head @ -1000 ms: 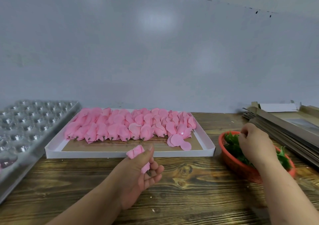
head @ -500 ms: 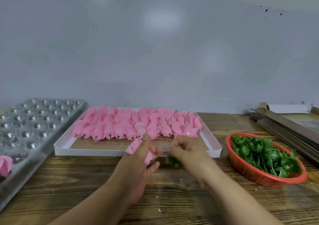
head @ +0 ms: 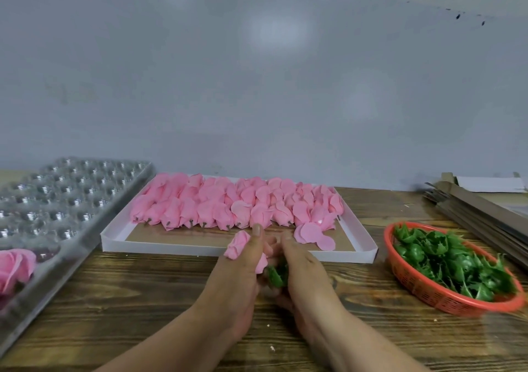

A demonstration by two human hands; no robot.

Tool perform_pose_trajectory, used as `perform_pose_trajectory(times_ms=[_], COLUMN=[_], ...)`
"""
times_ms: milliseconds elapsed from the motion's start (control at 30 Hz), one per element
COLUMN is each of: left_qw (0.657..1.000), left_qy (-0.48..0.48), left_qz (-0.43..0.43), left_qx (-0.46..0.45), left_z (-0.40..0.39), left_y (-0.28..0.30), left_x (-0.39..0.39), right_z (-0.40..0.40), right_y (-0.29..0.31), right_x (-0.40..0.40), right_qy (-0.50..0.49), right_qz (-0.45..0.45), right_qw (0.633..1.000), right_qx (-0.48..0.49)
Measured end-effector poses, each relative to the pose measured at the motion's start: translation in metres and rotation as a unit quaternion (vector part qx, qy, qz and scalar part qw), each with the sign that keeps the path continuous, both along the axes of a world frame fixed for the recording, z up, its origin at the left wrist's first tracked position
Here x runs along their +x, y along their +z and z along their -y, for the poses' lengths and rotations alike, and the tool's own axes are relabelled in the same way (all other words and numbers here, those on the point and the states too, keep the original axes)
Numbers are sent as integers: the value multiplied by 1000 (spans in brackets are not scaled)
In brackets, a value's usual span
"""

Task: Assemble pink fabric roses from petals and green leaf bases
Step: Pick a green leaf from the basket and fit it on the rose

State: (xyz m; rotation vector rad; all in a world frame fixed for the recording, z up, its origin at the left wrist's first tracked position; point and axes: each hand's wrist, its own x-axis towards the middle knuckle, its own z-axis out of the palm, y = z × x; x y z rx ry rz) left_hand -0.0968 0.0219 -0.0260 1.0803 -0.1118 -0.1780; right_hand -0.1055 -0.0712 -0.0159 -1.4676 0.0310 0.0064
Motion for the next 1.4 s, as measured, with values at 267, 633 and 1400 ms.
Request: perform_pose_trajectory(times_ms=[267,633,1400], left_qw=[1000,999,991], left_qy=[18,38,89], left_qz=[22,-27,-92], left_qx=[-8,-8,-45], left_z=[-2,3,-7], left_y=[2,-4,-1], left_x=[2,0,14], right_z=[0,12,5], right_y=[2,-7,-1], right_x=[-1,12,-2], right_qy=[37,40,46], right_qz=[67,-66,57], right_qw=[995,981,997], right_qx=[-63,177,-20])
